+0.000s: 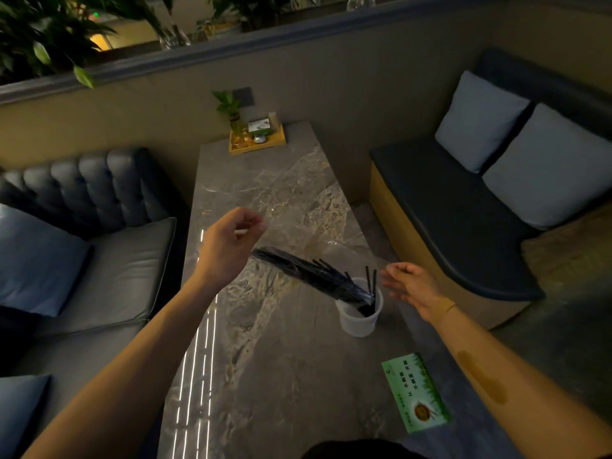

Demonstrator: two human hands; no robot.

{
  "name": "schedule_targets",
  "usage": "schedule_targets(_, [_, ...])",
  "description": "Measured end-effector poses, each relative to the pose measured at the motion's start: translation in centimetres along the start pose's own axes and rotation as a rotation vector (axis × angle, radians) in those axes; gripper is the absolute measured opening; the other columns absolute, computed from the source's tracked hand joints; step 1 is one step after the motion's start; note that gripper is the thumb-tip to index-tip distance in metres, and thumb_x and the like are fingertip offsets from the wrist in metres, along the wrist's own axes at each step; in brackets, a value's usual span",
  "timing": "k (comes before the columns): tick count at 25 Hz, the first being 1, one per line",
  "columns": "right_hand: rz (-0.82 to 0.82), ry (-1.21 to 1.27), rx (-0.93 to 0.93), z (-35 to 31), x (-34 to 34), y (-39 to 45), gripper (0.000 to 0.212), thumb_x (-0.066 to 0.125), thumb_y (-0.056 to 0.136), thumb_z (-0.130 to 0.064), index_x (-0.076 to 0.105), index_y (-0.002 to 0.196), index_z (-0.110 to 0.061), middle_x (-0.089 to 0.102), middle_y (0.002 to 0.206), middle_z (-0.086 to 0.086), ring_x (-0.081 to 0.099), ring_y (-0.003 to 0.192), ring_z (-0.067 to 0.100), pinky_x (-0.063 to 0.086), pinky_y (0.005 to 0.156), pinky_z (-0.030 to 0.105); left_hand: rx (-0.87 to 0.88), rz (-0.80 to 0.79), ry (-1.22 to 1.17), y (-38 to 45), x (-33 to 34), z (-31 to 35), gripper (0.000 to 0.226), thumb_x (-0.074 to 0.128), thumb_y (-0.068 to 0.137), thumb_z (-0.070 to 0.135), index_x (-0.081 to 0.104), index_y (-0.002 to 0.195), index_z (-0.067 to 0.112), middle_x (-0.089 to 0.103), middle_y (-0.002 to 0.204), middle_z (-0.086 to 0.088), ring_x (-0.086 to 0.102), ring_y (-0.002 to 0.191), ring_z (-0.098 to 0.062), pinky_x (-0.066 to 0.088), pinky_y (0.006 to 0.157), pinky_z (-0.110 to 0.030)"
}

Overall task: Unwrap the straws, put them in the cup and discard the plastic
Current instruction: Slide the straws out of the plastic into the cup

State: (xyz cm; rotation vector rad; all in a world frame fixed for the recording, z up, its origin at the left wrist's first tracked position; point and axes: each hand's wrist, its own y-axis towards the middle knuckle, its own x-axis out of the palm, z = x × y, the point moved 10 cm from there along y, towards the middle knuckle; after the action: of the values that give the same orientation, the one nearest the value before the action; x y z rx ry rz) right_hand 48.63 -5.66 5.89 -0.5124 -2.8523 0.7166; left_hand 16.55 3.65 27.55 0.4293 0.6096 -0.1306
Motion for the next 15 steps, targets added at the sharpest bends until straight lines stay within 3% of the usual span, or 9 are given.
schedule_targets(6, [0.008, 0.015, 0.014, 0.3, -0.7, -0.4, 0.009, 0.054, 0.096, -0.014, 0.06, 0.101, -0.01, 0.065, 0.092, 0.007, 0.061, 0.076, 0.017, 0.045, 0.066, 0.03, 0.069, -0.022, 0.025, 1.1, 1.0, 2.2, 0.026, 0.068, 0.088, 0.022, 0.059, 0.08, 0.045, 0.066, 0.084, 0.02, 0.061, 0.083, 0.009, 0.045, 0.069, -0.004])
schedule_targets(10, [0.02, 0.01, 0.033, 0.8, -1.5, -0.3, 0.009, 0.056, 0.094, -0.016, 0.063, 0.088, -0.016, 0.067, 0.087, 0.003, 0.062, 0.075, 0.016, 0.046, 0.067, 0.03, 0.092, -0.028, 0.013, 1.6, 1.6, 2.9, 0.027, 0.069, 0.088, 0.025, 0.06, 0.08, 0.049, 0.066, 0.083, 0.023, 0.062, 0.083, 0.006, 0.047, 0.069, -0.006])
schedule_targets(15, [0.023, 0.024, 0.041, 1.4, -2.1, 0.1, 0.007, 0.06, 0.092, -0.018, 0.064, 0.087, -0.018, 0.069, 0.086, 0.002, 0.064, 0.074, 0.016, 0.047, 0.067, 0.031, 0.1, -0.037, 0.033, 1.9, 2.0, 3.7, 0.029, 0.069, 0.088, 0.024, 0.059, 0.078, 0.05, 0.066, 0.083, 0.025, 0.063, 0.084, 0.005, 0.049, 0.072, -0.013])
